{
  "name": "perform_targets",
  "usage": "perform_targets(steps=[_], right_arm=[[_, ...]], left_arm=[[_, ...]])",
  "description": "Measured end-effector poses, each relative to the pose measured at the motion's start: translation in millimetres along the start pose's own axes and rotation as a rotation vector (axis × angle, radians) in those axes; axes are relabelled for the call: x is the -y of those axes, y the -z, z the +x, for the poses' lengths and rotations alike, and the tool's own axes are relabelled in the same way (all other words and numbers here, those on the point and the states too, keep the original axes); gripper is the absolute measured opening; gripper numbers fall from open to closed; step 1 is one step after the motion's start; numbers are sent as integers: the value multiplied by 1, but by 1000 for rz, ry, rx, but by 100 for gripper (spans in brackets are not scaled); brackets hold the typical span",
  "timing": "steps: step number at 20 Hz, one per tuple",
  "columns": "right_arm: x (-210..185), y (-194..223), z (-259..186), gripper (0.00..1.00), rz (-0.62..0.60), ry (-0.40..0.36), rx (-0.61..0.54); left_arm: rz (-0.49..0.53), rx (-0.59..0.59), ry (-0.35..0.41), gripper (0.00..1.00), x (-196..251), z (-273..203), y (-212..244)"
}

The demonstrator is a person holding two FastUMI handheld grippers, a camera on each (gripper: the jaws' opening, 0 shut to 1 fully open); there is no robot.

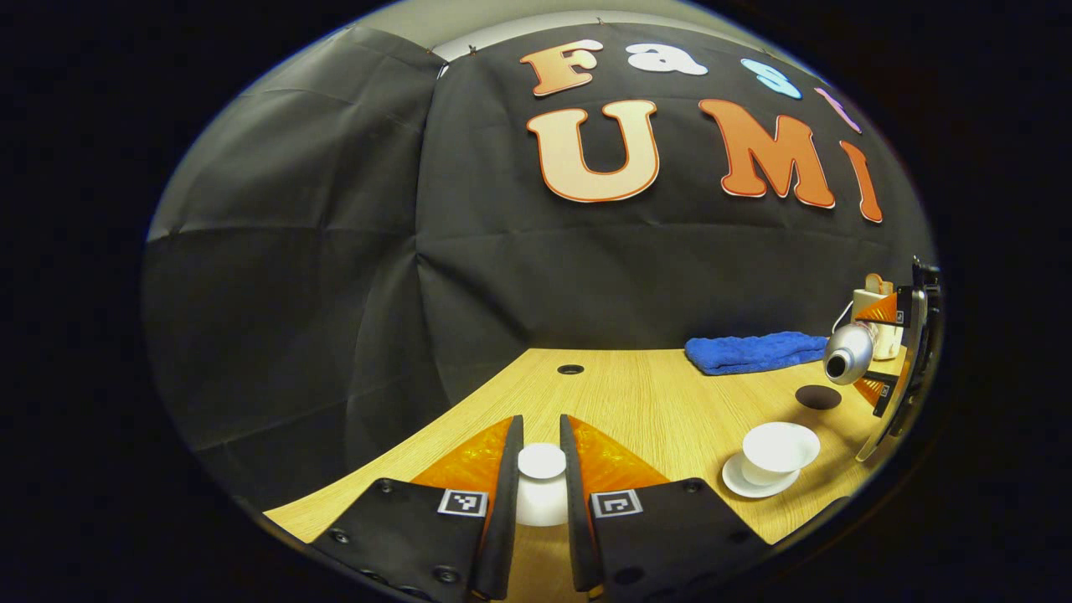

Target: Open the teacup lid with one hand, grasp the water bottle and pour water into the teacup with the other hand; after pouring, place the water bottle on the coaster and then close the teacup lid.

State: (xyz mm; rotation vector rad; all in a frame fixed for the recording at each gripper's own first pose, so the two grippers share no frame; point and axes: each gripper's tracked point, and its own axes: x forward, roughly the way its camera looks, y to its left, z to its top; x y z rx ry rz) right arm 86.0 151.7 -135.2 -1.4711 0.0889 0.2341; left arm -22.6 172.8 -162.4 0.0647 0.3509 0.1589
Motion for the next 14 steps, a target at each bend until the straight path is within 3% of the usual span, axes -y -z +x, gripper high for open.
perform_targets(steps=[4,5,8,14], right_arm=[[4,-1,-1,74,-98,62,5],[6,-2,-1,77,-116,72,7],[11,-5,-2,74,-171,108,22],[18,-13,-7,77,-240,156,47]], left_arm=[[-14,0,-2,31,-4,1,2],[-16,-1,-3,31,-4,1,2],[-19,-7,-3,31,-6,0,5],[-19,3,-9,31,-9,-3,1]])
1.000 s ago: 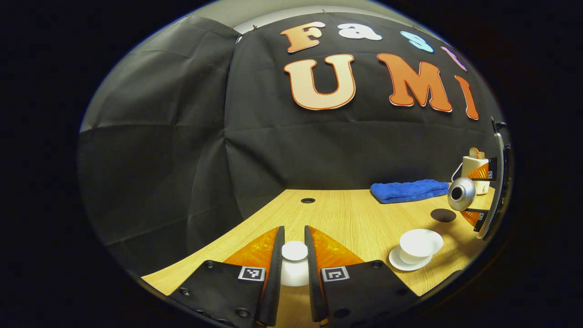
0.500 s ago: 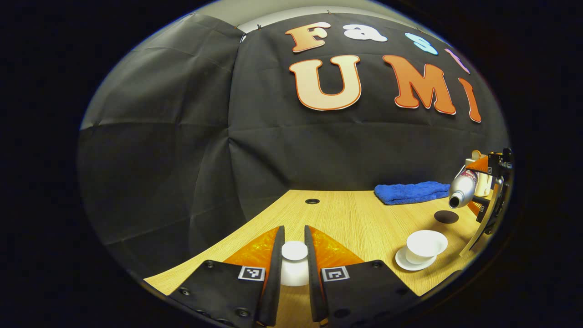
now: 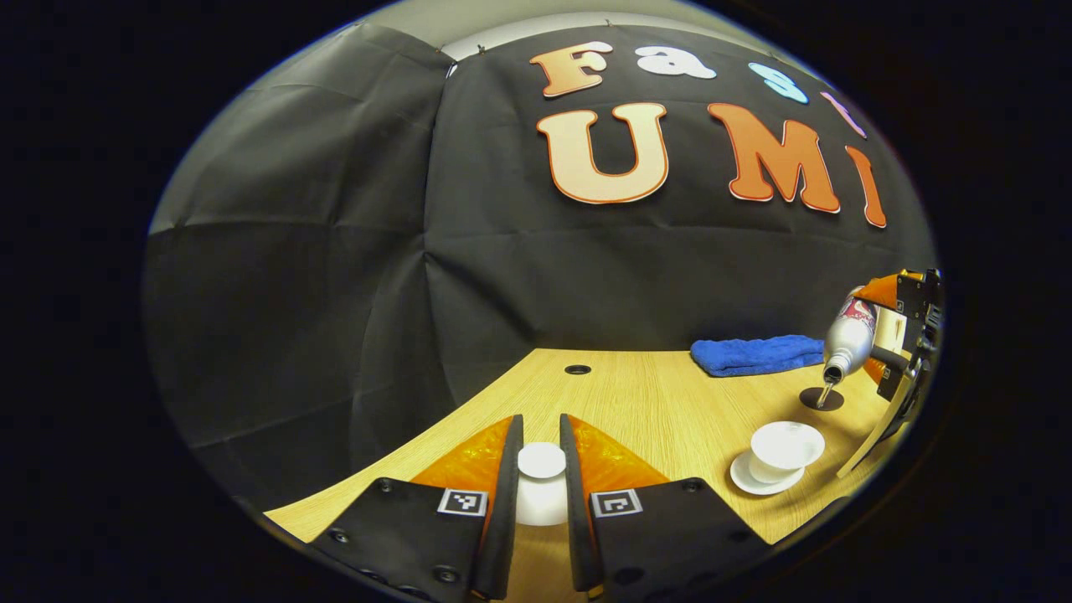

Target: Open the teacup lid with one hand, grasp the water bottle and pour water into the teacup with the other hand; after pouring, place the water bottle on the coaster and then close the teacup lid.

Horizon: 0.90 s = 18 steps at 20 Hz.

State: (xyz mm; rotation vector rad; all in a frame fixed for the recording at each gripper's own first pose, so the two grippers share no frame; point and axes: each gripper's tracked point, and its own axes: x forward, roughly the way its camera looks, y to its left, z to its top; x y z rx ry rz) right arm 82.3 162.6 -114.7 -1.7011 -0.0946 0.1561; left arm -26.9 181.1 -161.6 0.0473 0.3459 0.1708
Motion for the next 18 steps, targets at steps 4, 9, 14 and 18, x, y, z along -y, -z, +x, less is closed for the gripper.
perform_targets(steps=[4,9,14,18], right_arm=[[4,1,-2,77,-35,26,8],[8,0,-7,77,-58,47,23],[20,2,-2,77,-95,77,29],[25,0,1,77,-123,89,46]], left_arm=[[-1,6,-1,31,-1,-2,-4],[-3,17,1,31,-1,-4,-8],[-3,23,8,31,0,-5,-9],[-6,24,11,31,0,-5,-9]])
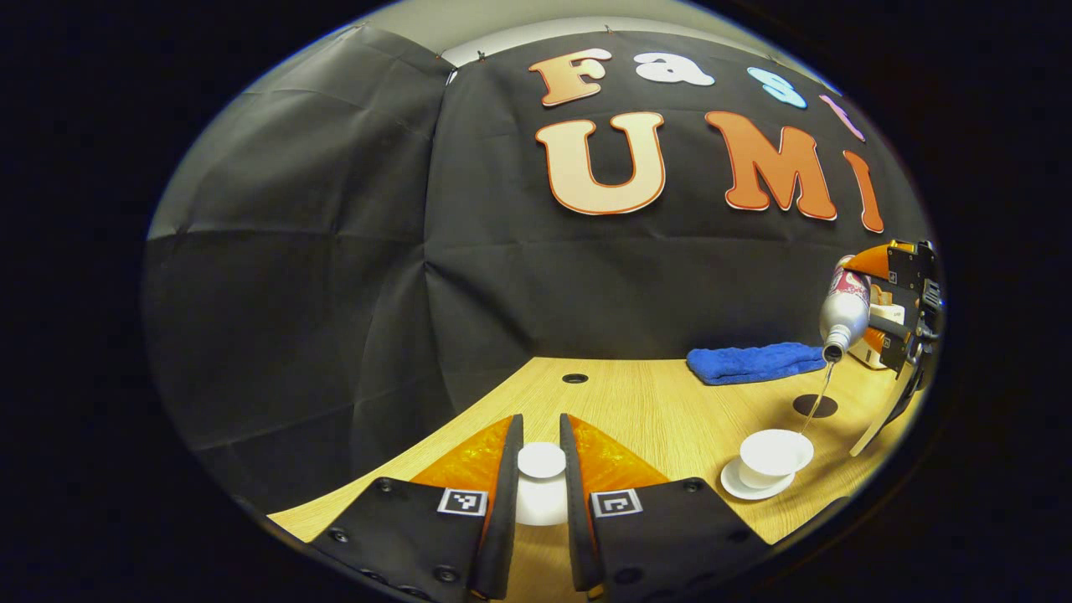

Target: Open the teacup lid with one hand, grasp the water bottle and pour water into the teacup with the other hand; after pouring, place the water bottle on the coaster and then close the teacup lid.

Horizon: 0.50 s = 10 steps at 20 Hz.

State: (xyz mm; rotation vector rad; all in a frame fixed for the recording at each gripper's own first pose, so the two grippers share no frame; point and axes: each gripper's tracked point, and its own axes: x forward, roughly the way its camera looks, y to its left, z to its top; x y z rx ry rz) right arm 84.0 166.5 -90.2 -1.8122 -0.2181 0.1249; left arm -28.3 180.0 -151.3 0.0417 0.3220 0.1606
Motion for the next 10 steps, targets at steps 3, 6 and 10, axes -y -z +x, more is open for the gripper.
perform_targets(steps=[3,6,10], right_arm=[[8,-3,-2,77,-28,21,18],[14,-5,2,77,-50,51,35],[22,-7,2,77,-71,99,46]], left_arm=[[1,-6,3,31,1,-1,0],[4,4,4,31,1,-2,-3],[6,3,7,31,1,-3,-4]])
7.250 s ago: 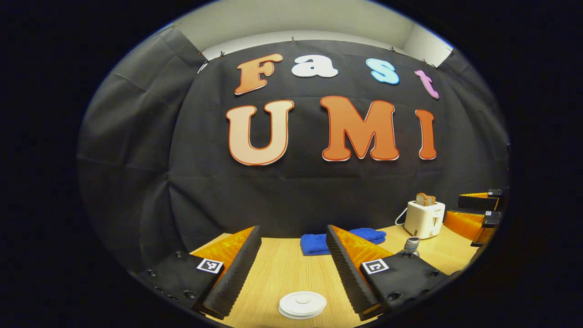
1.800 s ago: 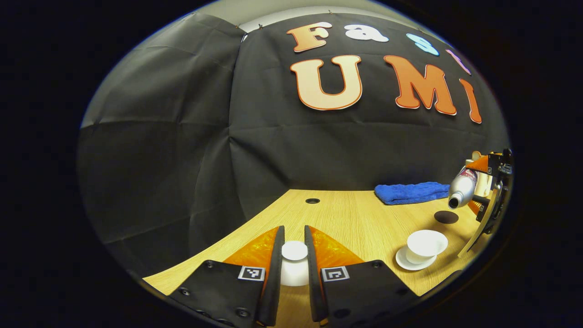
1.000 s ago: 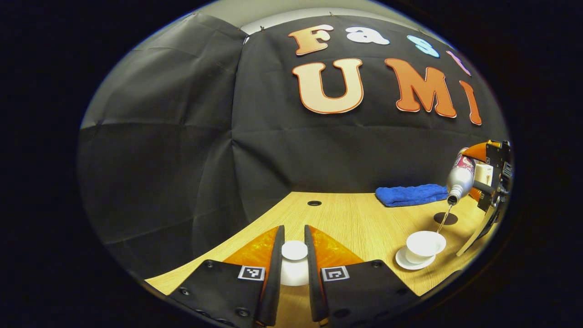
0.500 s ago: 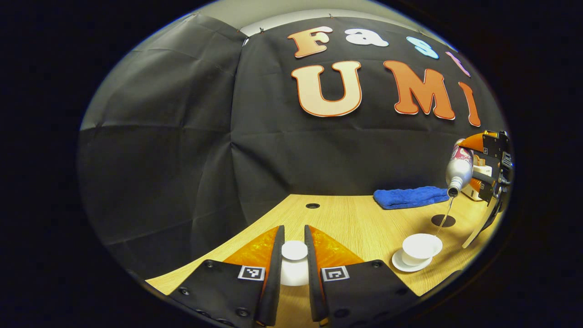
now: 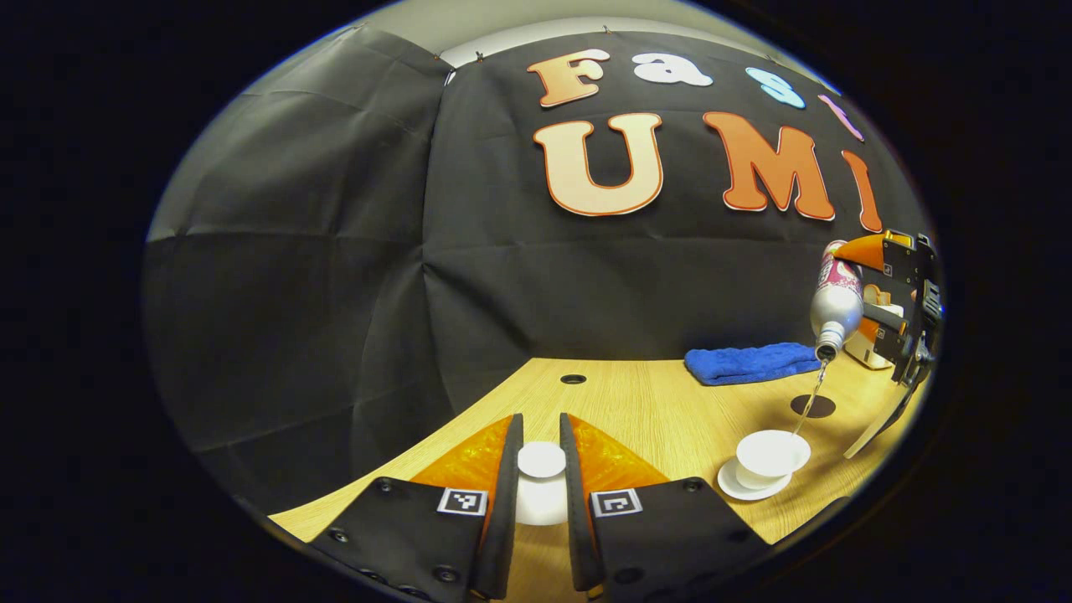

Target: Open the teacup lid with one hand, grasp the water bottle and pour water into the teacup with the other hand; after pouring, place the water bottle on the coaster and then close the teacup lid.

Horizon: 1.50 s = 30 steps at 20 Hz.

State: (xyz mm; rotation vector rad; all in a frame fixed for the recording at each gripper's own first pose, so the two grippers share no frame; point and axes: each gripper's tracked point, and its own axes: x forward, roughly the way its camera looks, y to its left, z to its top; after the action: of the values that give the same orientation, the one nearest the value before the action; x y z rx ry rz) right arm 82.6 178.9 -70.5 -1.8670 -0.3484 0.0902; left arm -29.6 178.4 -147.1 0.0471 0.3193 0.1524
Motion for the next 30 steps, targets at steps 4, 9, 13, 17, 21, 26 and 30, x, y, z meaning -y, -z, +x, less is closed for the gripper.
perform_targets(steps=[4,9,13,17,21,26,30], right_arm=[[7,0,-3,77,-14,50,-5],[13,-1,-4,77,-40,83,-2],[7,-2,-4,77,-41,69,4],[-9,-8,-7,77,-23,36,12],[-30,-17,-16,77,7,8,20],[-43,-22,-21,75,99,-16,9],[-53,-24,-24,78,237,-60,-4]], left_arm=[[1,2,-4,31,-1,0,0],[1,11,-4,29,0,-2,-6],[3,16,0,31,1,-2,-6],[17,16,16,31,5,-4,-8],[17,22,45,31,22,-3,-11],[14,31,66,31,35,-3,-16],[15,43,81,31,44,-4,-24]])
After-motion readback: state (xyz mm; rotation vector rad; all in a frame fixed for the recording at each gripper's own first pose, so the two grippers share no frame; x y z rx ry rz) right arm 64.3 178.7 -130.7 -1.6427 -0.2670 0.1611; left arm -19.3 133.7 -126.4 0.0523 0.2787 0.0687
